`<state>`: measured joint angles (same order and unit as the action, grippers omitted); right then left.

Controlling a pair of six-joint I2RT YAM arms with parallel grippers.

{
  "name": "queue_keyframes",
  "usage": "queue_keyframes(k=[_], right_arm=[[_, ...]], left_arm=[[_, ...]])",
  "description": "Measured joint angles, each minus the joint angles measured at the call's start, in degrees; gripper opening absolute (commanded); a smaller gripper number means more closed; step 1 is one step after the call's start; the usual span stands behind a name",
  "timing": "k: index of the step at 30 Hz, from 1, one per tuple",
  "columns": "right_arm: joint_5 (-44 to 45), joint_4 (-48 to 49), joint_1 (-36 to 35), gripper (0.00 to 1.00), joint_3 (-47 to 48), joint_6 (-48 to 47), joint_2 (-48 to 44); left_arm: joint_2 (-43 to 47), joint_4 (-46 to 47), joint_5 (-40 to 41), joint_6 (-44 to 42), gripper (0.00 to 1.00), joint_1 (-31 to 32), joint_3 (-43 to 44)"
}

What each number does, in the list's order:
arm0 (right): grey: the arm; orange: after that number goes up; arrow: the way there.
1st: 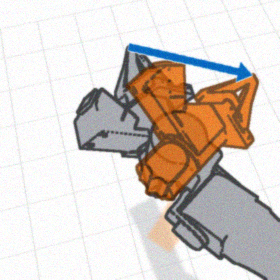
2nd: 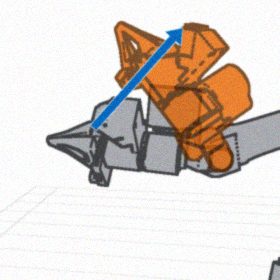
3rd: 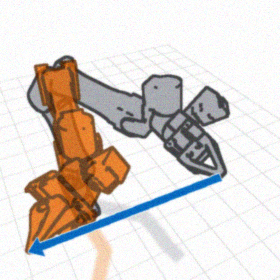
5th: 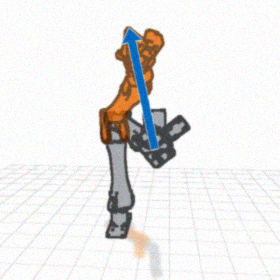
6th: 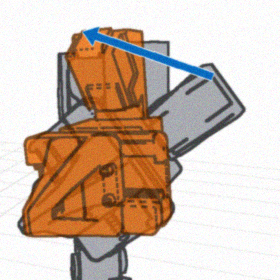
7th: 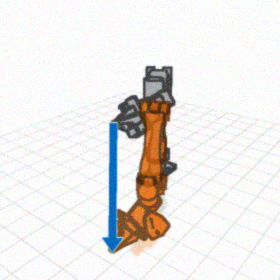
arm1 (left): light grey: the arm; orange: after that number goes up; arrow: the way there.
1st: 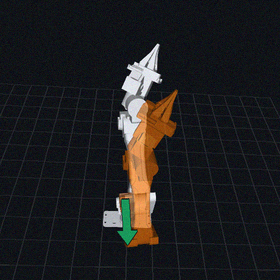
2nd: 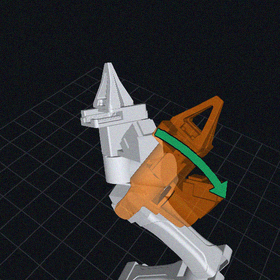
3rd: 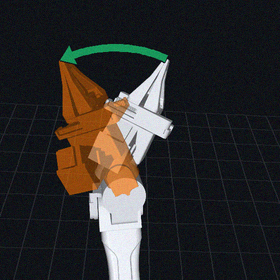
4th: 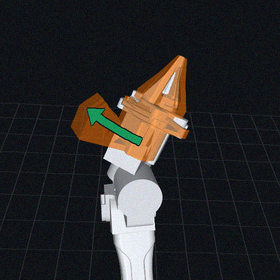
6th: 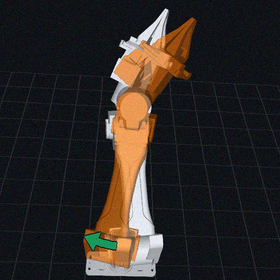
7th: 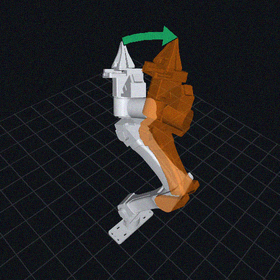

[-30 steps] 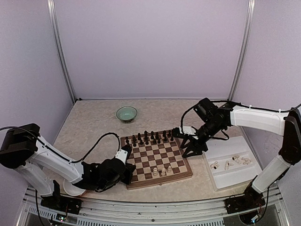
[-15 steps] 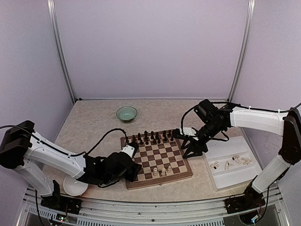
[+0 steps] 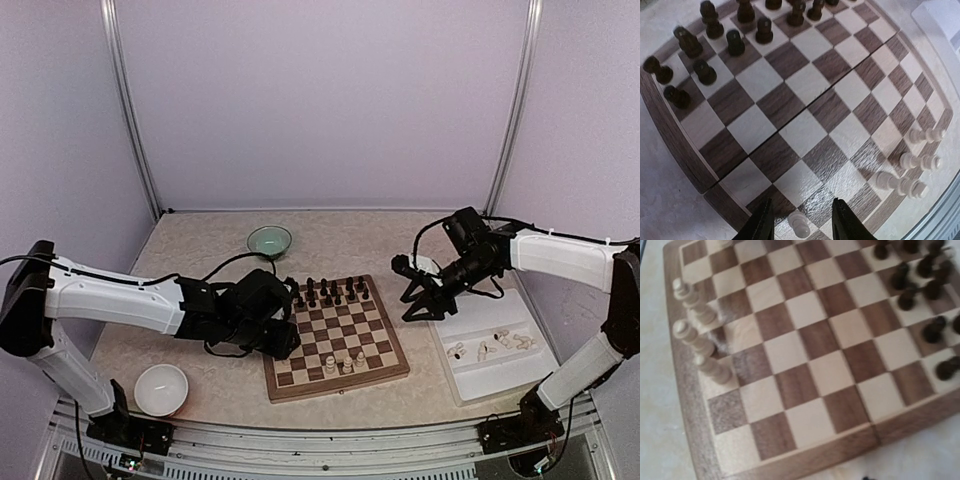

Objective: Set up the chess pieces on the board
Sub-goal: Place the pawn on a2.

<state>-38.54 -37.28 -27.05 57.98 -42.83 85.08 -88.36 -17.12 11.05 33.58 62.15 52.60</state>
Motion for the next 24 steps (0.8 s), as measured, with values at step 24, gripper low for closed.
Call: queue_keyframes(k=[24], right_arm=[[-2.45,1.57,1.46,0.51,-2.54,-1.18,-0.46]], left_arm=[[-11.41,-14.56,-3.96,-1.44,0.17,0.09,9.18]])
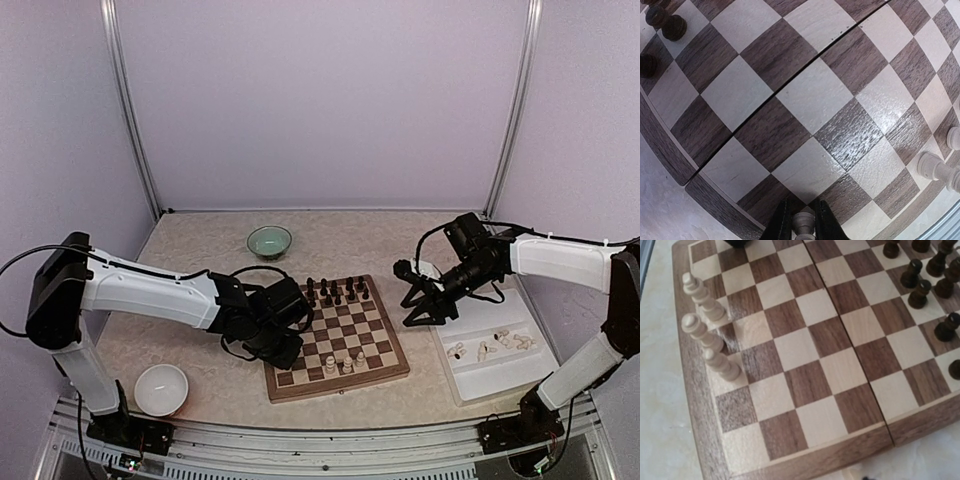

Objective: Set up the chess pieces on the board
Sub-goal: Place the pawn on a2.

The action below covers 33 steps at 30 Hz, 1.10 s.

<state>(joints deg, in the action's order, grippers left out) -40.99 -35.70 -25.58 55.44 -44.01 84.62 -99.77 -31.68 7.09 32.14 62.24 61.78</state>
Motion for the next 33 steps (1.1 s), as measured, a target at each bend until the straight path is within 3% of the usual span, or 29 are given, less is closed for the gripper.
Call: queue_keyframes(k=[27,33], right_arm=[[-1.09,0.00,0.00,0.51,-0.02,-0.09,0.00],[-1.27,0.00,0.00,0.52,0.00,-0.09,0.00]], left_arm=[[1.73,-1.25,2.47,3.69,0.17,2.21,-1.86],[1.73,-1.18,2.47,3.85,0.21,2.08,-1.86]])
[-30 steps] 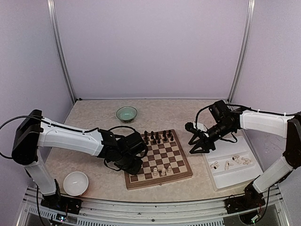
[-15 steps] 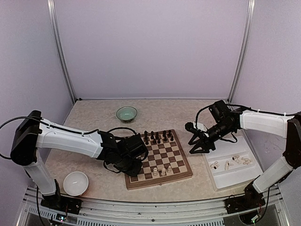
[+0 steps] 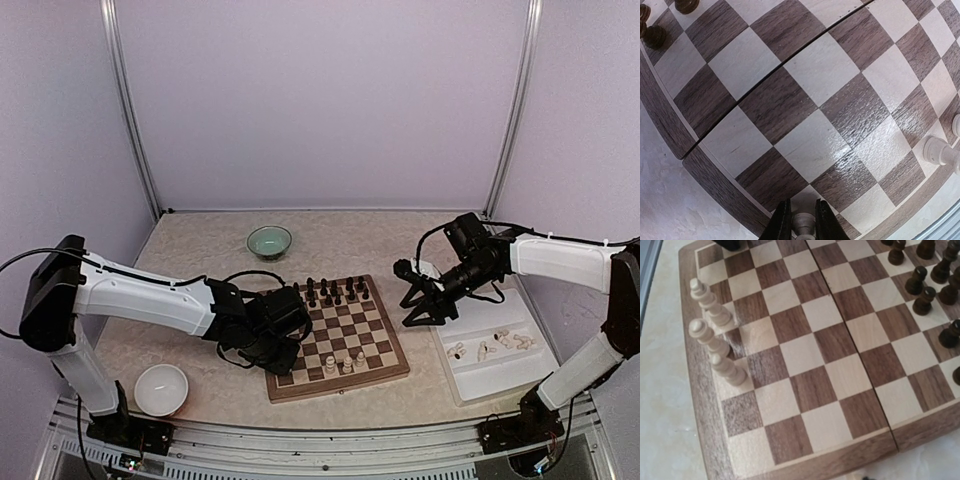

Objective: Set up the chess pieces on the board
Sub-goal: Place the pawn on a2.

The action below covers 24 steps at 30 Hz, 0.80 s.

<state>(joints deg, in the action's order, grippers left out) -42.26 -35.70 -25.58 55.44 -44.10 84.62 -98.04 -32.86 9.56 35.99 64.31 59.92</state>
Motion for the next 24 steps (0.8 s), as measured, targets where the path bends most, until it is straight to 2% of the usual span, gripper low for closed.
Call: queue_keyframes(k=[11,14,18,19,22,23,24], right_arm=[[-0.31,-0.68,0.02,0.52,0.28,0.09,0.00],[0.39,-1.92,0.31,0.52,1.92,0.24,-0.26],[4.26,-2.84,2.27,0.52,5.92,0.98,-2.80],[5.11,-2.84,3.04,0.57,6.67,1.57,-3.43],[8.04,-2.08,7.54,0.93,8.96,4.42,-5.57],[8.81,-1.95,8.83,0.98,9.42,5.57,-5.95],[9.60,-1.62,10.88,0.99,9.97,6.23,-6.47]], left_arm=[[0.02,-2.14,2.16,0.20,0.33,-0.02,1.29],[0.15,-5.57,5.22,-0.50,0.35,-0.11,5.40],[1.60,-8.35,11.82,-4.26,0.41,-0.11,15.69],[2.40,-8.13,13.64,-6.05,0.44,-0.15,18.23],[6.36,-4.52,18.47,-12.76,0.64,-0.17,23.82],[7.69,-2.80,19.30,-14.93,0.74,-0.22,24.55],[9.18,-0.59,19.91,-17.31,0.84,-0.24,24.94]])
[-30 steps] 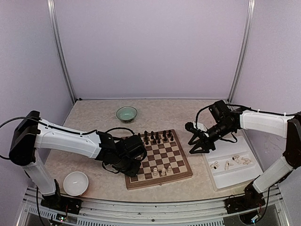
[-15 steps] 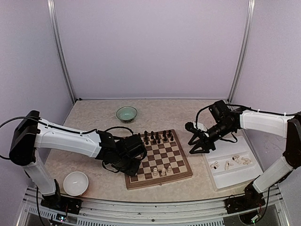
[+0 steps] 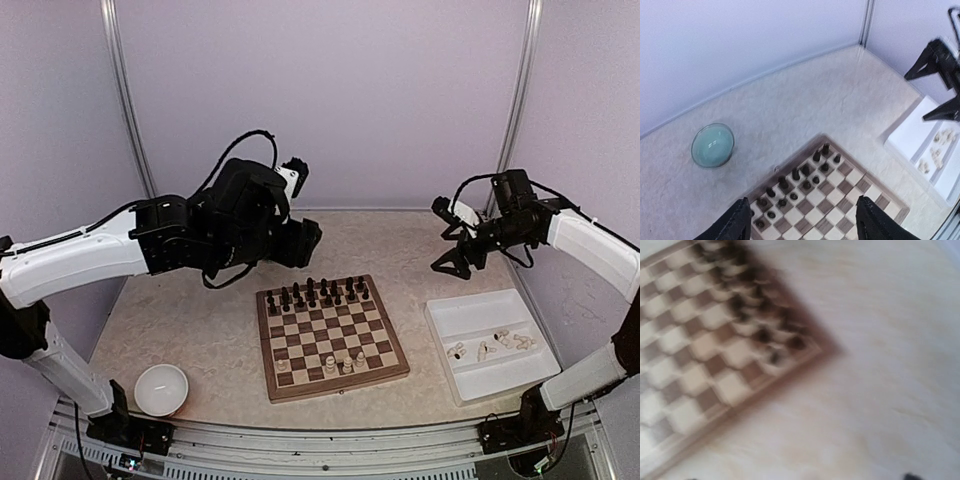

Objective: Set up the chess pieces on the board
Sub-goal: Place the pawn on a2, then pick up the chess pile from the storage box.

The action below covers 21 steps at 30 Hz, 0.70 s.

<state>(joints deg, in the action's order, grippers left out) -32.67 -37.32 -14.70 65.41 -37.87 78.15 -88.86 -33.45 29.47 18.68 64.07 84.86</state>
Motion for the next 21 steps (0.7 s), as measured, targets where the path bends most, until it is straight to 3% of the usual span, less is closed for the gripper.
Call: queue_keyframes(k=[2,3,6,12,21], right_arm=[[1.14,0.00,3.23,0.99,0.57,1.31,-0.85],[1.51,-0.13,4.24,0.99,0.66,1.57,-1.22],[2.29,-2.75,7.82,0.80,0.70,0.85,-2.56],[5.66,-11.45,11.98,0.53,-1.07,-3.89,-4.37],[22.25,-18.86,24.81,0.39,-12.61,-10.58,-3.50]], left_arm=[[2.82,5.42,0.70,-4.50,0.98,-0.09,-0.11],[3.96,8.48,0.87,-6.56,0.99,-0.20,-0.68],[6.23,17.64,0.20,-11.04,0.99,-1.11,-3.56],[2.67,25.97,-6.75,-12.61,0.99,-6.38,-6.10],[0.98,31.39,-11.87,-12.11,0.96,-8.85,-17.79]])
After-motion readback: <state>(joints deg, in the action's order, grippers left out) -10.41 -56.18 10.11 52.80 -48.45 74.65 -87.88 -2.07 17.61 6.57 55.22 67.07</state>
